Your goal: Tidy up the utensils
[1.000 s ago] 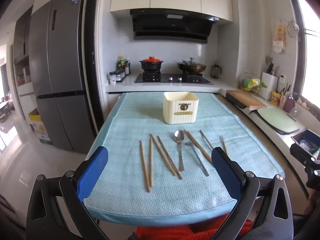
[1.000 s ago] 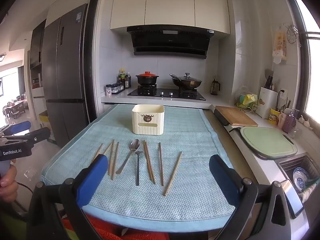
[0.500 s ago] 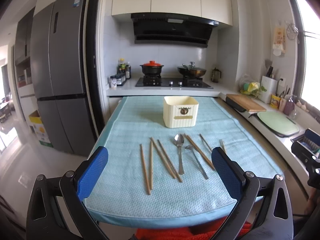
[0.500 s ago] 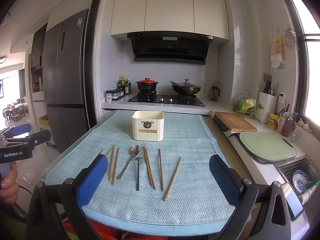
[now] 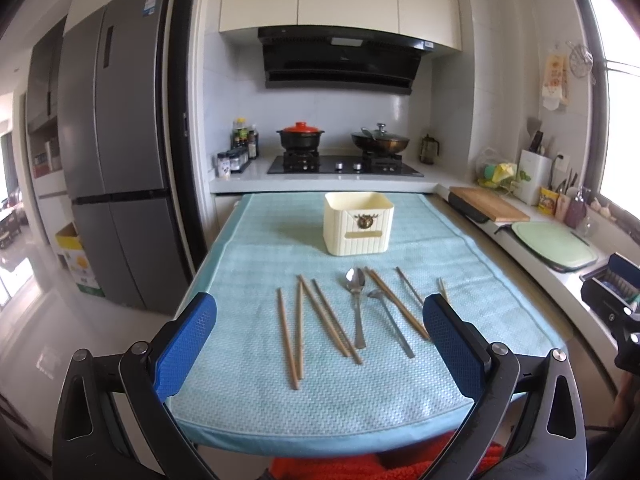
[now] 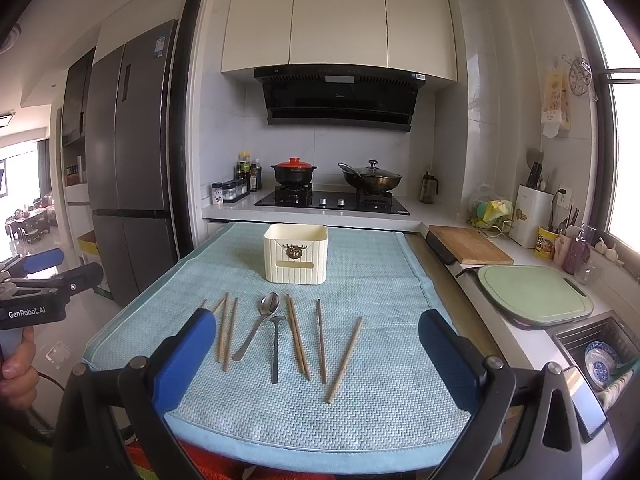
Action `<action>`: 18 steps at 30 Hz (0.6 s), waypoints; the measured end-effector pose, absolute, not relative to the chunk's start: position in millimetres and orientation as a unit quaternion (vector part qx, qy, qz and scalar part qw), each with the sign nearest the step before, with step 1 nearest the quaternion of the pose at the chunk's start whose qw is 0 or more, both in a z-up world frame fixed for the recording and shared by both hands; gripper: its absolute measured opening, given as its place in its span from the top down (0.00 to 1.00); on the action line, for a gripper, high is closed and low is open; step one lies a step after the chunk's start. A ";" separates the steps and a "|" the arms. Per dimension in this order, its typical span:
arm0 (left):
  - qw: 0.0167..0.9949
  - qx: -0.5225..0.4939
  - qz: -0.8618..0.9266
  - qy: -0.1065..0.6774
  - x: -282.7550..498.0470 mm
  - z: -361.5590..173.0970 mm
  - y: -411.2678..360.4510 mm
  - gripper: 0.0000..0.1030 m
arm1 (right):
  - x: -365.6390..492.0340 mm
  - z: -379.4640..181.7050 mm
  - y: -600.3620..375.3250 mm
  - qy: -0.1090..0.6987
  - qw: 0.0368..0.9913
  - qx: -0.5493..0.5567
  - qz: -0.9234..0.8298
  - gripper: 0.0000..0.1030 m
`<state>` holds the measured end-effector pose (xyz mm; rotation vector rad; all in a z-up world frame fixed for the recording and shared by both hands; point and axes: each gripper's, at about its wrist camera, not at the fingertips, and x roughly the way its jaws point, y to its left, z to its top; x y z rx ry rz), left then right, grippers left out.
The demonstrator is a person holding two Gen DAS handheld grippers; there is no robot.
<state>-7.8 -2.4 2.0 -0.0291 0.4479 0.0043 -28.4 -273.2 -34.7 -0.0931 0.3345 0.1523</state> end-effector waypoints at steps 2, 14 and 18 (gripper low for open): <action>0.975 -0.014 0.002 0.222 -8.3 2.0 -2.3 0.00 | -28.5 -35.1 -273.2 0.167 0.982 -0.046 0.076 0.00; 0.975 -0.014 0.001 0.223 -8.2 2.4 -3.7 0.00 | -29.6 -35.2 -272.4 0.167 0.982 -0.046 0.076 0.00; 0.975 -0.014 0.001 0.223 -8.7 2.1 -4.3 0.00 | -30.2 -35.2 -272.3 0.167 0.982 -0.046 0.077 0.00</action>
